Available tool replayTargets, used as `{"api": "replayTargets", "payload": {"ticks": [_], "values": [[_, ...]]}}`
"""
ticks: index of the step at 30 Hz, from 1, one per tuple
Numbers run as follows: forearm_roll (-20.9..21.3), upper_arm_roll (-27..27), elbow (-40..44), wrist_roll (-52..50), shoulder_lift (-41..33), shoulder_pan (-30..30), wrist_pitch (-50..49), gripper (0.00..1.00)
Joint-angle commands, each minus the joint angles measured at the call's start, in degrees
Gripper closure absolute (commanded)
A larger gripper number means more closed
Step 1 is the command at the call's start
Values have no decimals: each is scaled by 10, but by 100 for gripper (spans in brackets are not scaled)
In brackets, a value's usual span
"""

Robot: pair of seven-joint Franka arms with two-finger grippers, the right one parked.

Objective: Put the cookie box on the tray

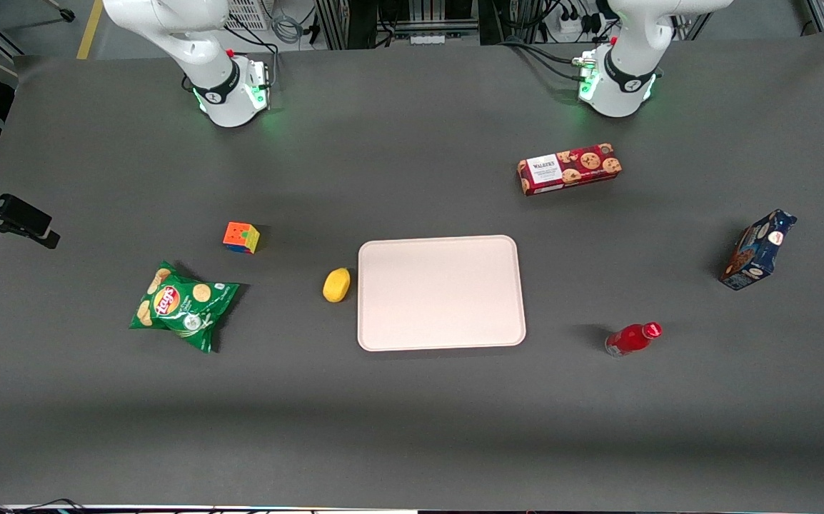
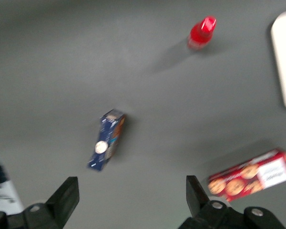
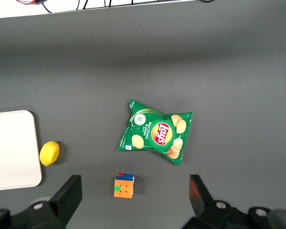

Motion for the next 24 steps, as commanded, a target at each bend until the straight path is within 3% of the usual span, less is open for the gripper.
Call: {"api": "replayTargets", "payload": {"ticks": [1,9,13,24], "values": [[5,24,-113,52,6,-5,118,0],[-8,44,-254,47,32,-5,305,0],[-36,44,-269,48,67,-4,356,0],[-55,43,-303,62,142,6,481,0]]}}
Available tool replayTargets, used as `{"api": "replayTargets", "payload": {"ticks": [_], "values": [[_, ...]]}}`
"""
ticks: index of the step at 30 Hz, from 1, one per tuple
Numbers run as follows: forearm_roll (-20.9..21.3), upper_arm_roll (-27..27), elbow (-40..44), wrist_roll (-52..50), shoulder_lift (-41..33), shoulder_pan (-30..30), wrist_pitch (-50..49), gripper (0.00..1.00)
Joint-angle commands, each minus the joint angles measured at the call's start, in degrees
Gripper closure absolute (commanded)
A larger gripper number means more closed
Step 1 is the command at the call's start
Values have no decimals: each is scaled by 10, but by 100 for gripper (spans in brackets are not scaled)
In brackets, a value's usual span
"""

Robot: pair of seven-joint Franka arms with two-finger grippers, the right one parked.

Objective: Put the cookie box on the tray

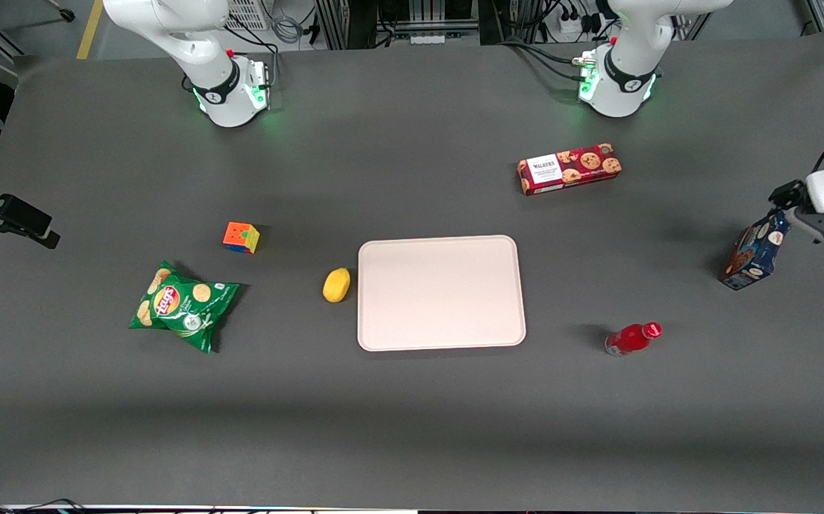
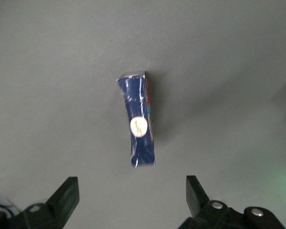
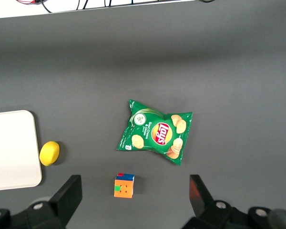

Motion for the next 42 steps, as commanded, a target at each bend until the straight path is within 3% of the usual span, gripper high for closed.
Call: {"api": "replayTargets", "payload": {"ticks": [1,10,11,12,14,15,22,30,37,42], "values": [[-23,5,-13,21,29,4,50,0],[-40,4,-50,30,65,5,141,1],[-41,4,-54,29,69,6,151,9],[-42,4,-55,29,73,6,157,27],[-50,4,-53,29,77,5,154,93],[-53,4,-51,29,77,5,151,100],[-78,4,-50,29,75,5,141,100],[-78,3,-31,26,63,3,104,100],[-79,1,37,-7,8,2,-34,100],[-76,-14,124,-76,-28,-1,-184,100]]}}
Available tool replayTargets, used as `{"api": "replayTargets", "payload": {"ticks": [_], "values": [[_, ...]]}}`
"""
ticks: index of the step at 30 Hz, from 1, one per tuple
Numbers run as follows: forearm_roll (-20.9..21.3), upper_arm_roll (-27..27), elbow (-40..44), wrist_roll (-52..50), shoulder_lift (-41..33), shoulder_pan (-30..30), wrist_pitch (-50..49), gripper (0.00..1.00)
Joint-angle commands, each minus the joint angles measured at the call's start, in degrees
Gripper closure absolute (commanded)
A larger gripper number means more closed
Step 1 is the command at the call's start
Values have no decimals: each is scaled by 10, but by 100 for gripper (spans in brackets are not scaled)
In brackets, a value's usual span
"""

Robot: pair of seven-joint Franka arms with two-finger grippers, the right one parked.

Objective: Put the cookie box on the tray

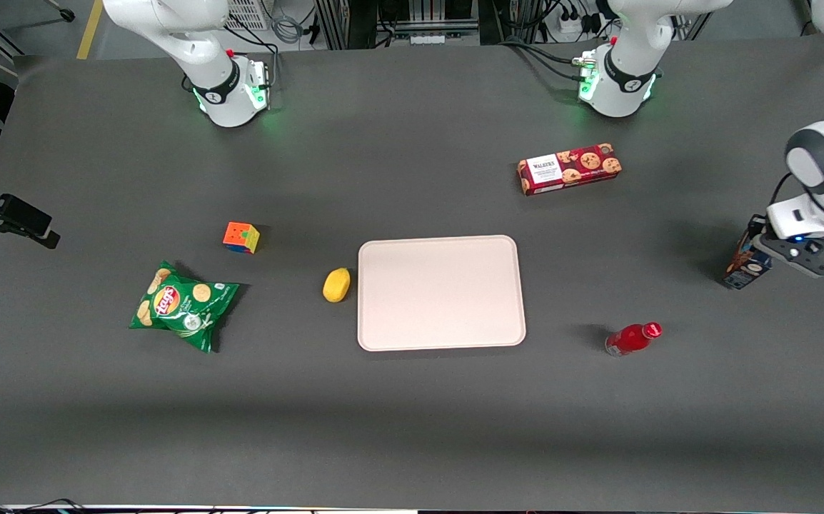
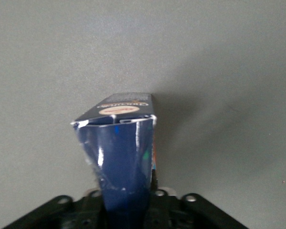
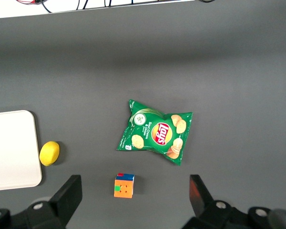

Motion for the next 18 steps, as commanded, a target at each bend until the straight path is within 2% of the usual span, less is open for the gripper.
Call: {"api": "replayTargets", "payload": {"ticks": [1,6,9,13,18], "values": [[1,-17,94,-75,-53,-6,-166,100],[2,-43,229,-174,-57,-7,-328,100],[6,-80,305,-255,-52,-7,-412,100],[11,-153,377,-375,-52,-7,-502,100],[4,-247,409,-495,-52,-6,-561,100]]}}
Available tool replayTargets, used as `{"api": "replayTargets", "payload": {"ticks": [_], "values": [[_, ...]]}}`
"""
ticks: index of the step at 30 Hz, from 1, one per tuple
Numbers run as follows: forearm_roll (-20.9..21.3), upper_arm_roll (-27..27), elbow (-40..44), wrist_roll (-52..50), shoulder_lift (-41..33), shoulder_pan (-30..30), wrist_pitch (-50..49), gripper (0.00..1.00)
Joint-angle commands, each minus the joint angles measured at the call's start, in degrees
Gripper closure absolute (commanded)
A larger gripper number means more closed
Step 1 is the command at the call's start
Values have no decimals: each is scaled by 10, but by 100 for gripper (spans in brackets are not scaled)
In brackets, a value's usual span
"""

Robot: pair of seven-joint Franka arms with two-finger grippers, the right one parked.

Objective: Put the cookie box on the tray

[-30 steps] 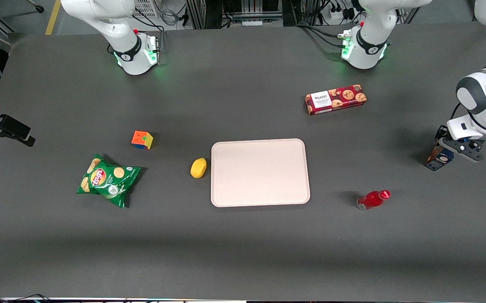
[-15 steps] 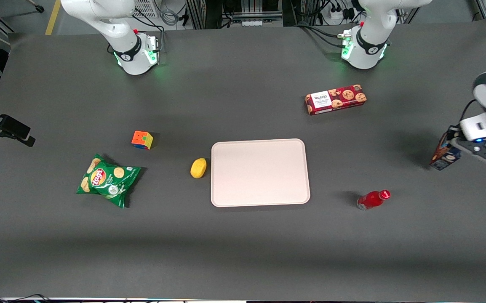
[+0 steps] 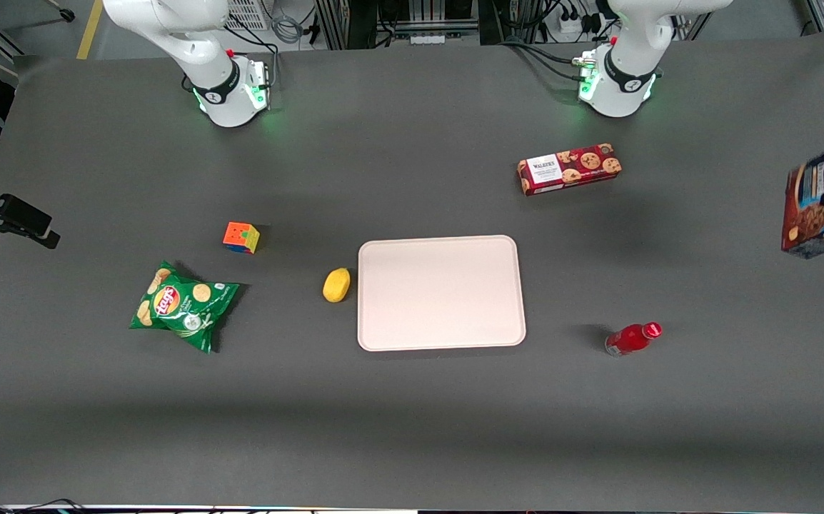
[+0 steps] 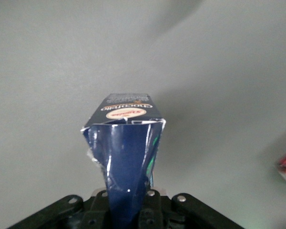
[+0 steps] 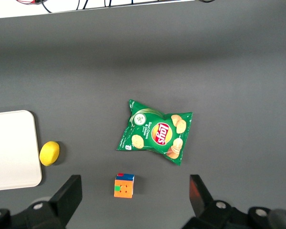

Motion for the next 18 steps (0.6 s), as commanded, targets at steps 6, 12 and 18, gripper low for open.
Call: {"api": "replayTargets", "payload": {"ticks": [6,12,18], "values": [[-34,-192,51,-277,52,-2,-35,100],[-54,-272,36,-388,130,-3,72,100],[-16,-324,-11,-464,217,-7,222,100]]}}
